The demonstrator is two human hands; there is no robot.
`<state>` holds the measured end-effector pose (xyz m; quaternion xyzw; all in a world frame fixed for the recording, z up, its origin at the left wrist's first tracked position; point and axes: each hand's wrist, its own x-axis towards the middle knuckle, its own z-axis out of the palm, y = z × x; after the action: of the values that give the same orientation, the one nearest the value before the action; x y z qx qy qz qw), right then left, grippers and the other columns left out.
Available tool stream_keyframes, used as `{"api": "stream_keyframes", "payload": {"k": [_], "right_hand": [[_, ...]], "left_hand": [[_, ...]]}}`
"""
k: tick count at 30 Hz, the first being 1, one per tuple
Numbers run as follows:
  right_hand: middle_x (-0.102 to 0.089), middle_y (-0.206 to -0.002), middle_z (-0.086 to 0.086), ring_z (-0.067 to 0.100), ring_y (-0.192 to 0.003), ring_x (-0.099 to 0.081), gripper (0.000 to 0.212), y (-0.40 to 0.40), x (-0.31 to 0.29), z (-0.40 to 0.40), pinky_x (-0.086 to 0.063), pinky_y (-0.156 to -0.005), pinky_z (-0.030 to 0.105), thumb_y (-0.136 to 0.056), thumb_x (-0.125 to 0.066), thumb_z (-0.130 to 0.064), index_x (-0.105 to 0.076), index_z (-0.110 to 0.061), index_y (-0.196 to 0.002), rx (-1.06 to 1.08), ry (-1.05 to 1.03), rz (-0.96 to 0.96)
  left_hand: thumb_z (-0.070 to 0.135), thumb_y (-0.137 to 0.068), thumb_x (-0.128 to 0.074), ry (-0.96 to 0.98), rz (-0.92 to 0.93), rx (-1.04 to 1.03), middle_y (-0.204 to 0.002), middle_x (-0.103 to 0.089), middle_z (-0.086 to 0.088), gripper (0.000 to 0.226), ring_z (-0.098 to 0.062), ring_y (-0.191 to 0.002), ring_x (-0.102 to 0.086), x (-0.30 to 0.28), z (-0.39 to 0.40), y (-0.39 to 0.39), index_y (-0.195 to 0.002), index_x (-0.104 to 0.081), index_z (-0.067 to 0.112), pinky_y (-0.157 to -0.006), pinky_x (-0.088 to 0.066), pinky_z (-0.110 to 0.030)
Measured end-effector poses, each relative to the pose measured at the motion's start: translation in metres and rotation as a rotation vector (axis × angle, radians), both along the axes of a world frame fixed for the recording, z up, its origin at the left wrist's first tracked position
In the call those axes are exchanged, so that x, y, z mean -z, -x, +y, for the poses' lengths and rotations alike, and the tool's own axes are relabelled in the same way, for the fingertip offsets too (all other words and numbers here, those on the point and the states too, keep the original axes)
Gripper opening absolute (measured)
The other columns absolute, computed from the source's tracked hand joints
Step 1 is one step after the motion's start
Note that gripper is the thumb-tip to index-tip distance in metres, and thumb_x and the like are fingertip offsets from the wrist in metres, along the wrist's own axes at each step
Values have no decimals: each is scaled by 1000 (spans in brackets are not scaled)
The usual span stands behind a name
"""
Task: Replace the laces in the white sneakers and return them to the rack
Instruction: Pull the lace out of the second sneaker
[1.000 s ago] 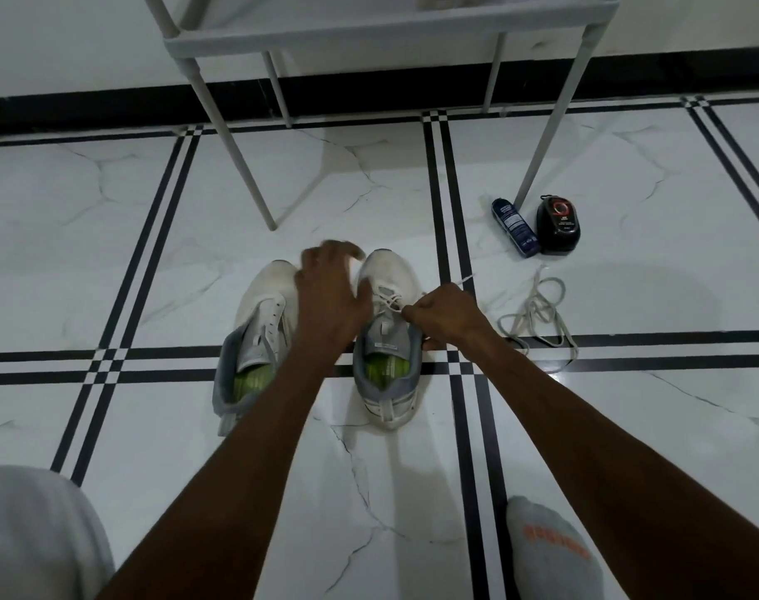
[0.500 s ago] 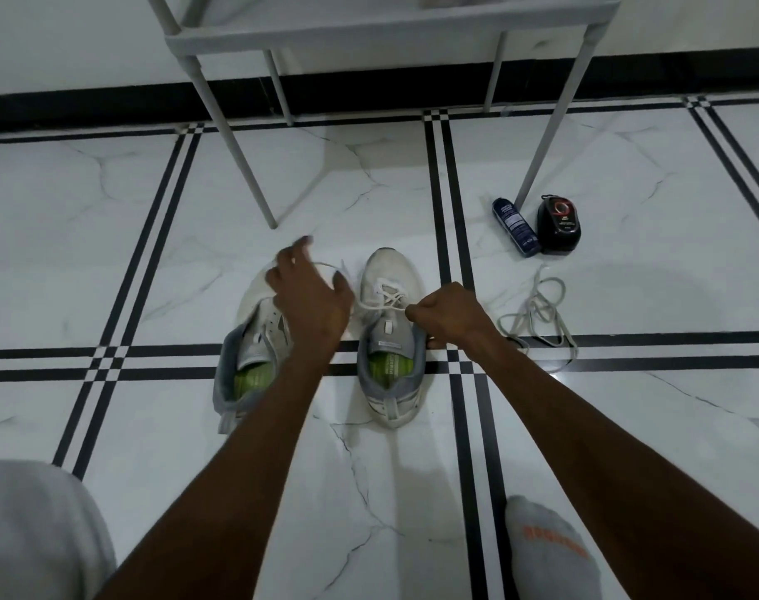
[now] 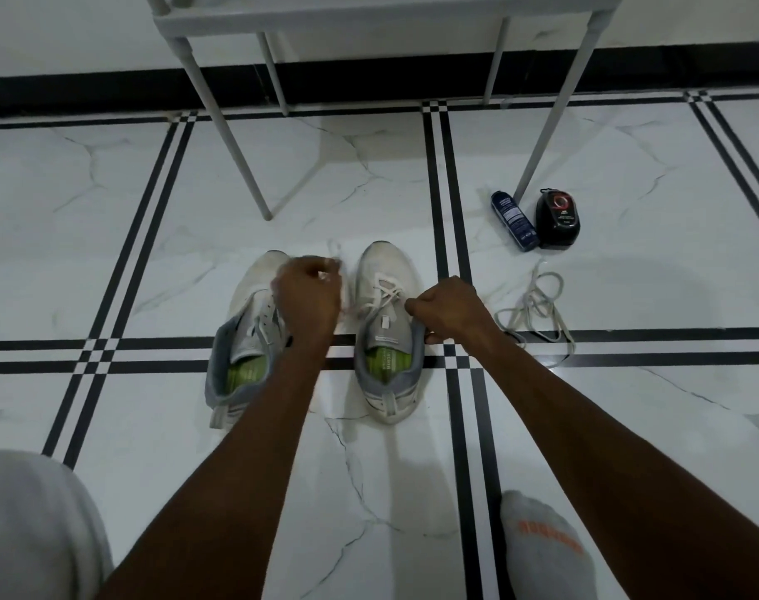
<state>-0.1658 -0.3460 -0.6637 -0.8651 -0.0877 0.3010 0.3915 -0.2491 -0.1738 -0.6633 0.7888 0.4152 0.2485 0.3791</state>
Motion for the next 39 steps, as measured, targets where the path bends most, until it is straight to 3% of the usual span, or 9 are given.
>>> {"api": "stream_keyframes", "payload": {"k": [2,8,13,19,24,27,32,36,39], "right_hand": [[-68,-62,17,25,-56,-71,38,0,1,-3,-63,-61,41,-84,-70,-25,-66,6,-63,19,5,-11],[-71,-70,18,18,-50,-68,36,-2,-4,-2,-57,-49,24,-84,-71,-26,-72,10,-79,-20,44,-9],[-71,-67,16,20,-55,-66,37,-4,3,3,-58,-60,36,-82,-73,-34,-74,2,-71,-122,87,-158],[-72,-82,10,22,-66,-68,18,-5,12,-4,-59,-62,35,-76,-71,-16,-73,-6,-91,-67,82,-264],[-59,-113,4,24,-105,-52,46,10,7,9,-51,-79,38,-72,-66,2,-67,-18,-114,-235,150,-489],[-58,-119,1,28,-110,-47,42,16,10,25,-46,-89,38,-81,-65,-7,-70,-21,-120,-428,249,-573],[-61,-107,8,28,-107,-54,22,19,5,40,-40,-79,34,-92,-60,-25,-76,-15,-104,-518,264,-668],[-72,-94,10,25,-87,-68,21,-2,10,25,-51,-78,29,-90,-59,-15,-78,-6,-94,-123,125,-562],[-73,-103,16,26,-98,-69,22,-23,10,1,-45,-86,20,-86,-71,-12,-75,-1,-105,203,69,-564]], "left_hand": [[28,-92,-66,70,-5,-191,-97,-76,-11,25,-29,-95,-70,-8,28,4,-96,-77,7,-84,-45,-27],[15,-85,-66,115,163,81,-141,-43,-20,57,-38,-127,-41,6,3,7,-138,-50,3,-104,-37,-45],[32,-79,-69,-189,32,295,-113,-52,-7,41,-26,-104,-48,14,-37,21,-112,-55,13,-84,-42,-35],[11,-91,-63,-133,34,374,-85,-67,-1,4,-16,-79,-61,33,-24,31,-91,-66,12,-73,-52,-42],[11,-92,-63,65,31,204,-82,-72,1,9,-7,-70,-63,37,-23,31,-89,-71,13,-67,-59,-38],[23,-95,-66,219,-11,248,-82,-72,3,13,-10,-77,-68,39,-25,30,-91,-72,12,-71,-61,-43],[20,-96,-66,152,-32,319,-82,-71,4,13,-3,-76,-66,37,-27,28,-92,-73,10,-75,-54,-22],[15,-94,-67,115,-59,284,-78,-70,5,11,2,-70,-64,39,-23,32,-88,-74,9,-68,-49,-13],[17,-93,-69,151,-67,261,-72,-68,9,11,6,-68,-63,41,-23,34,-84,-72,12,-65,-47,-9]]}}
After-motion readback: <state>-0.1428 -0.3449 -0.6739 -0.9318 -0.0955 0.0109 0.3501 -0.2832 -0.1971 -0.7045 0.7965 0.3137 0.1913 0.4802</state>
